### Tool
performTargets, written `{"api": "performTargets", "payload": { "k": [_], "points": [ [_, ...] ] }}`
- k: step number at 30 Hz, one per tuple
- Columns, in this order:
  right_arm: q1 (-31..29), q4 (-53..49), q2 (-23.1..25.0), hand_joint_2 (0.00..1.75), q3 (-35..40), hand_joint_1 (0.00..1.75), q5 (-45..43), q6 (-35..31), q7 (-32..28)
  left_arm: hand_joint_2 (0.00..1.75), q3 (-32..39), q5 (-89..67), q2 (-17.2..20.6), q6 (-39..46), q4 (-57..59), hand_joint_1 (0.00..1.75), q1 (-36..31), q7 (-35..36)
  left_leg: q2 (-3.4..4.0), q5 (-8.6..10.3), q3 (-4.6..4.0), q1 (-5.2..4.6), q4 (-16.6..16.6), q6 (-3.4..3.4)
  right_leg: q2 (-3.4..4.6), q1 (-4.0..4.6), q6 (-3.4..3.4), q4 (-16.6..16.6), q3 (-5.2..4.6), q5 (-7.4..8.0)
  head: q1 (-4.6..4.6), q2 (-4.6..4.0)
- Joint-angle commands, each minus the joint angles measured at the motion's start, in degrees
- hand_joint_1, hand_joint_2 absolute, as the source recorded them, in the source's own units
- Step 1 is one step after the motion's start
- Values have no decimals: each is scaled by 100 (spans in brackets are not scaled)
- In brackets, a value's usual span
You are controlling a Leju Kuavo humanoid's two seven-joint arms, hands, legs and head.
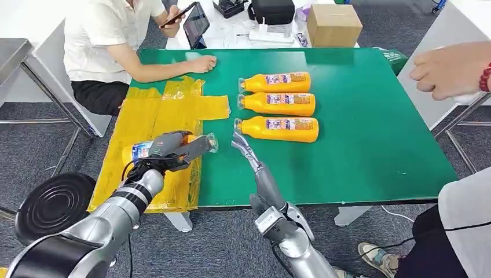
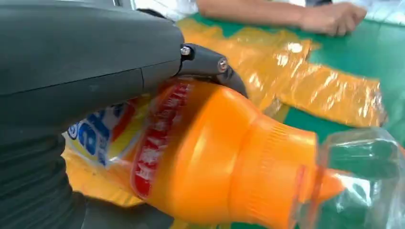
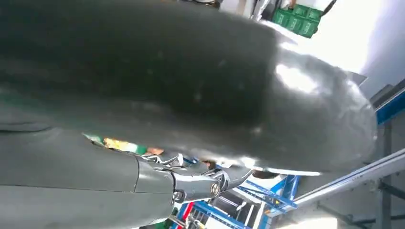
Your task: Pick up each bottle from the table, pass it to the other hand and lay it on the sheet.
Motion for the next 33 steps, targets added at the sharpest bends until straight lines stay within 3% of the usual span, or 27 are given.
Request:
{"api": "performTargets", "payload": {
  "k": [1, 12, 21, 23, 28, 30, 31, 33],
  "points": [
    [-211, 532, -34, 0, -59, 0, -41, -34, -18, 175, 243, 110, -91, -227, 535, 0, 2, -79, 13, -2, 15, 8, -7, -10, 8, 9, -13, -9, 13, 3, -2, 0],
    [-184, 605, -108, 0, 108, 0, -186, -263, -18, 175, 481, 955, -225, -543, 36, 0, 228, -1016, 5, -1, 12, 11, -3, -10, -1, 12, -14, -10, 15, 2, -2, 0],
    [-184, 605, -108, 0, 108, 0, -186, -263, -18, 175, 481, 955, -225, -543, 36, 0, 228, -1016, 4, -2, 7, 8, -1, -9, -1, 9, -12, -4, 9, -1, -2, 0],
    [-176, 602, -119, 0, 117, 0, -228, -284, -18, 175, 528, 1217, -276, -261, -214, 0, 353, -1379, 7, -3, 8, 8, -2, -9, 2, 9, -11, -7, 9, 1, -2, 0],
    [45, 233, -280, 0, 295, 0, -226, -781, -18, 175, 954, 2767, -824, 1436, -2126, 0, 1460, -2813, -8, -4, 8, 9, -2, -7, -15, 11, -11, -10, 15, -4, -4, 0],
    [94, 122, -398, 0, 473, 0, -266, -1088, -18, 175, 756, 3747, -888, 1531, -2968, 0, 1883, -2894, -5, -6, 15, 8, -6, -7, -13, 9, -10, -16, 21, -5, -2, 0],
    [140, 35, -445, 0, 537, 0, -344, -1186, -18, 175, 675, 4855, -882, 1164, -3270, 0, 2017, -2633, -4, -4, 6, 1, -5, -3, -10, 1, -5, -9, 9, -4, -2, 0],
    [137, -52, -494, 0, 664, 0, -327, -1293, -18, 175, 560, 6035, -782, 820, -3161, 0, 1914, -2307, 0, -7, 1, 2, 1, -5, -5, 3, -7, -5, 4, -4, 0, 0]
  ]
}}
